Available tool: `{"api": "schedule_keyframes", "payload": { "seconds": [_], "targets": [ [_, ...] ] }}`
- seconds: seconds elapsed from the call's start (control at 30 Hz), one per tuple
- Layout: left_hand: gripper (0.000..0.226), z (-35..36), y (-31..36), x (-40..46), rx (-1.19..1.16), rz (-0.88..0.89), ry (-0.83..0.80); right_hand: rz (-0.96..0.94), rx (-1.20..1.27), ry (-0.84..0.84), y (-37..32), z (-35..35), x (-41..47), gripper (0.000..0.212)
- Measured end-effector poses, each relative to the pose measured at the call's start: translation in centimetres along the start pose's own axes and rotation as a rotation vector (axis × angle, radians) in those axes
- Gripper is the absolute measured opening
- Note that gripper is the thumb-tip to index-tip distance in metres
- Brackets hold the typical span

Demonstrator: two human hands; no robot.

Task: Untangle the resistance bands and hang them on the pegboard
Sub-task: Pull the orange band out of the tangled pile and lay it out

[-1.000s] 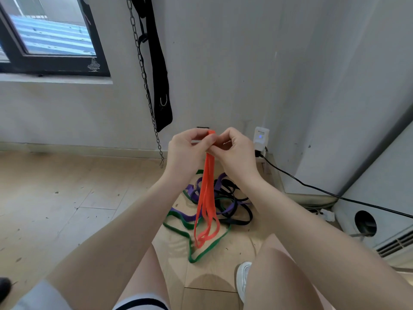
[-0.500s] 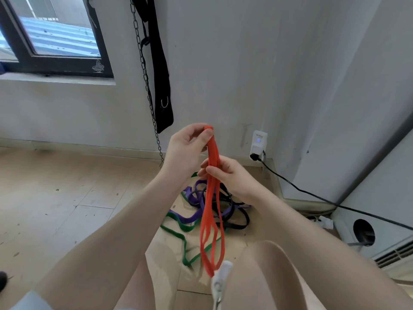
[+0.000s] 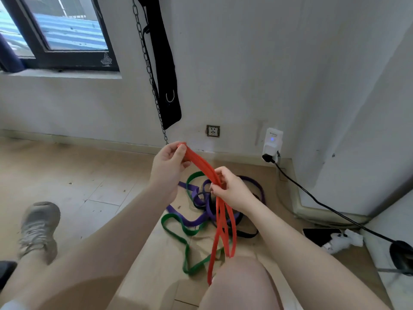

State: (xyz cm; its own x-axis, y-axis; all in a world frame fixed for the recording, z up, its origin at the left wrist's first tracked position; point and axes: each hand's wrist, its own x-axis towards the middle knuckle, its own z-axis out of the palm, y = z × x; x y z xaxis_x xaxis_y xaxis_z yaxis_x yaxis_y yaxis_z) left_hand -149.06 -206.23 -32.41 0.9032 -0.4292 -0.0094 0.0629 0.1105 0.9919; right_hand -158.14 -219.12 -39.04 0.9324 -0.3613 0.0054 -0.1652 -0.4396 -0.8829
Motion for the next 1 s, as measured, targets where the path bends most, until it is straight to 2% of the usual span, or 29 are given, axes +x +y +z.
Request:
{"api": "schedule_keyframes", "payload": {
  "seconds": [0.13,0.23,0.37,0.47,0.53,0.6,0.67,0.73,0.8,0.87,0.93,1.0],
  "targets": [
    [0.027,-1.4,-2.8,4.5,-0.017,-0.123,0.025,0.037,0.038,0.234,1.9,0.0,2.7,0.018],
    [0.028,-2.2,-4.5,8.4,-0.055,-0.182,-0.04,0.002,-0.122,0.269,1.9,-1.3,6.5,0.015],
    [0.026,-3.0,-6.0,15.3,0.026,-0.057,-0.176,-0.101,-0.443,0.321,0.5,-4.3,15.2,0.021],
    [0.028,-3.9,-8.4,22.2,0.325,0.152,-0.202,-0.251,-0.829,0.333,1.1,-5.1,23.9,0.022],
    [0.033,-5.1,-11.8,27.1,0.607,0.277,-0.199,-0.35,-1.039,0.264,3.2,-3.6,29.3,0.026],
    [0.033,-6.7,-16.7,31.4,0.849,0.361,-0.185,-0.33,-1.171,0.13,7.2,-0.4,33.7,0.035],
    [0.033,-8.1,-22.0,34.9,0.993,0.32,-0.197,-0.224,-1.193,-0.011,12.9,3.5,37.0,0.039],
    [0.035,-9.1,-27.4,37.6,1.09,0.209,-0.251,-0.083,-1.144,-0.119,18.2,7.2,38.9,0.042],
    [0.038,-9.9,-32.0,39.5,1.208,0.107,-0.315,0.008,-1.079,-0.16,22.9,10.4,40.3,0.053],
    [0.044,-10.9,-35.4,41.0,1.394,0.073,-0.367,0.044,-1.076,-0.187,26.0,13.0,41.5,0.05],
    [0.039,-12.3,-37.8,42.3,1.559,0.139,-0.36,0.037,-1.056,-0.172,27.7,15.2,42.8,0.039],
    [0.029,-13.4,-39.5,43.7,1.656,0.302,-0.297,0.024,-1.0,-0.141,28.3,16.9,44.4,0.031]
  ]
}}
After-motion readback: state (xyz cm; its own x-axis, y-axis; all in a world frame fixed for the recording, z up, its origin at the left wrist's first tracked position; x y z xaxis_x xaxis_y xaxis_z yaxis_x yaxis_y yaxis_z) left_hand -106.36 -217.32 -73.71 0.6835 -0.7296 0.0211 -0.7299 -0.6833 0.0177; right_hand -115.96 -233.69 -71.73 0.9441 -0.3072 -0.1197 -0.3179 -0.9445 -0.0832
